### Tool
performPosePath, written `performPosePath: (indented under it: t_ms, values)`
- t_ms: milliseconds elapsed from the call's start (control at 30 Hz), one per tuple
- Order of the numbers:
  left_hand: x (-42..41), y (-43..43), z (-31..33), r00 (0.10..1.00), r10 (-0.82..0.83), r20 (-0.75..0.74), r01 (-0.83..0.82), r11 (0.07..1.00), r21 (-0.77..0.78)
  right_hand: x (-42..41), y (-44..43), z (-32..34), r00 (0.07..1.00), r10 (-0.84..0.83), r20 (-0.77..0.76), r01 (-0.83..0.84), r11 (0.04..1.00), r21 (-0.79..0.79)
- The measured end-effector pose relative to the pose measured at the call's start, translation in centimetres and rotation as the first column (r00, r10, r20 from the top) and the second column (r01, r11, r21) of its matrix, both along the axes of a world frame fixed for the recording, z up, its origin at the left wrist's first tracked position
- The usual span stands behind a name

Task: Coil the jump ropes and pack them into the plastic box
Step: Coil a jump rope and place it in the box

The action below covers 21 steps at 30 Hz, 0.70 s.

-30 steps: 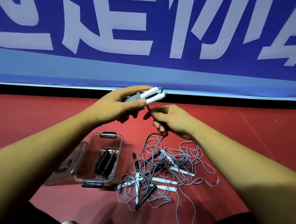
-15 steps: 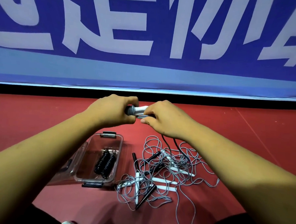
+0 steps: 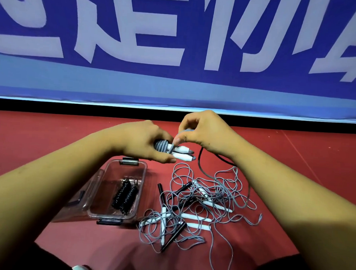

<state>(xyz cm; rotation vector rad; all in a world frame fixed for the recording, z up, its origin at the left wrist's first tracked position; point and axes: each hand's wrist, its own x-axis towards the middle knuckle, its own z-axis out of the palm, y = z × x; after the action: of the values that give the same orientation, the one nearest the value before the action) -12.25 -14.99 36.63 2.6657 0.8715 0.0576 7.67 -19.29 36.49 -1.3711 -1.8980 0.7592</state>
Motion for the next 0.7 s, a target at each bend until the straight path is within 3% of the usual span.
performPosePath:
  t_ms: [67, 167, 300, 467, 533, 700]
  values:
    - [-0.2, -0.2, 0.1, 0.987, 0.021, 0.16, 0.016, 0.975, -0.221, 0.3, 0.2, -0.2, 0.994, 0.003, -0.112, -0.007, 0.999, -0.037]
    - [-0.3, -0.5, 0.1, 0.952, 0.103, 0.289, 0.02, 0.919, -0.394, 0.4, 0.6, -1.1, 0.968, 0.002, -0.251, -0.035, 0.991, -0.128]
    - [-0.4, -0.5, -0.2, 0.907, 0.198, 0.372, 0.0, 0.882, -0.471, 0.1, 0.9, -3.2, 0.907, -0.027, -0.42, -0.102, 0.954, -0.281]
    - [-0.3, -0.7, 0.6, 0.754, 0.357, 0.551, -0.066, 0.877, -0.477, 0.5, 1.1, -4.1, 0.853, -0.057, -0.519, -0.195, 0.887, -0.418]
    - [-0.1, -0.8, 0.8, 0.734, 0.393, 0.554, -0.081, 0.86, -0.503, 0.6, 1.1, -3.7, 0.857, -0.047, -0.513, -0.203, 0.884, -0.421]
    - [-0.1, 0.1, 0.6, 0.689, 0.508, 0.517, -0.248, 0.835, -0.491, 0.7, 0.5, -3.6, 0.963, -0.038, -0.268, -0.085, 0.898, -0.431]
